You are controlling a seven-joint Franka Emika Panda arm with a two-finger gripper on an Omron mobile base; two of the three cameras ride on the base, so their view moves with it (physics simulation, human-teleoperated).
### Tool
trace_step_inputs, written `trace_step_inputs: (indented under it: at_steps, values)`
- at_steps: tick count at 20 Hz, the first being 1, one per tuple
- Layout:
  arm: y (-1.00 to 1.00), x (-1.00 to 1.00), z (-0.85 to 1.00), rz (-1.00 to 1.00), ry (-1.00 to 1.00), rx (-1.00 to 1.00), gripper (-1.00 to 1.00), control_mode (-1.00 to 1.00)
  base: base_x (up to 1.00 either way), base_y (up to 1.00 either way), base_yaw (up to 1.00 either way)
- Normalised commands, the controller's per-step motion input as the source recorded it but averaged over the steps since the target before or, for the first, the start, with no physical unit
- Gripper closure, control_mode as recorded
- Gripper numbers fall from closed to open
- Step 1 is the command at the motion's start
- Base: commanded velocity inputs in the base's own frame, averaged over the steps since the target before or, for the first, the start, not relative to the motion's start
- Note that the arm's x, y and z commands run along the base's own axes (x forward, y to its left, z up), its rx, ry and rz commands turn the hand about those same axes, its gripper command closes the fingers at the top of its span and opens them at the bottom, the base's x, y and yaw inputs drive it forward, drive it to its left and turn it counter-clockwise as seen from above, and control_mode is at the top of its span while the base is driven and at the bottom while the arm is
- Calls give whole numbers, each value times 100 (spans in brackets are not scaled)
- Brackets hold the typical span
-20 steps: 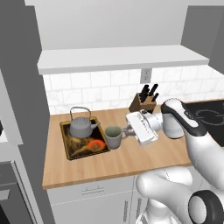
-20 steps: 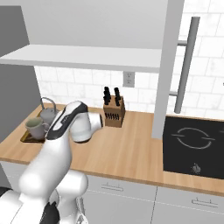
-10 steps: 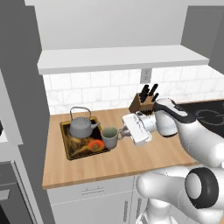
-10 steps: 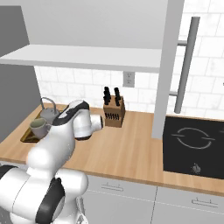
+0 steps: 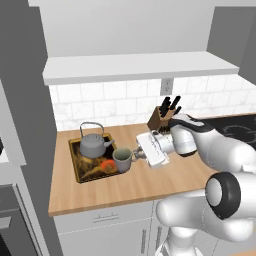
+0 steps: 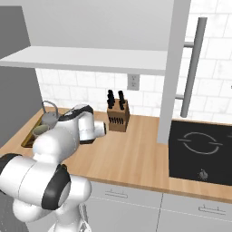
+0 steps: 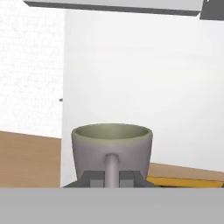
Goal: Pick the kettle from the counter and place it on the tray. Then pick the mug from the cabinet and place it on the tray. Then close the cabinet doors.
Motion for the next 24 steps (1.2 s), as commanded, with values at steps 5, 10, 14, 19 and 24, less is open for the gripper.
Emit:
trace_step_inputs:
  at_steps: [5,10,14,19,24]
  values:
    - [12,14,-22,0,0,0,100,-100,0,0,0]
    - [20,22,-15,0,0,0,100,-100,0,0,0]
    - [15,28,-19,0,0,0,100,-100,0,0,0]
    - [3,25,-23,0,0,0,100,-100,0,0,0]
    - [3,25,-16,0,0,0,100,-100,0,0,0]
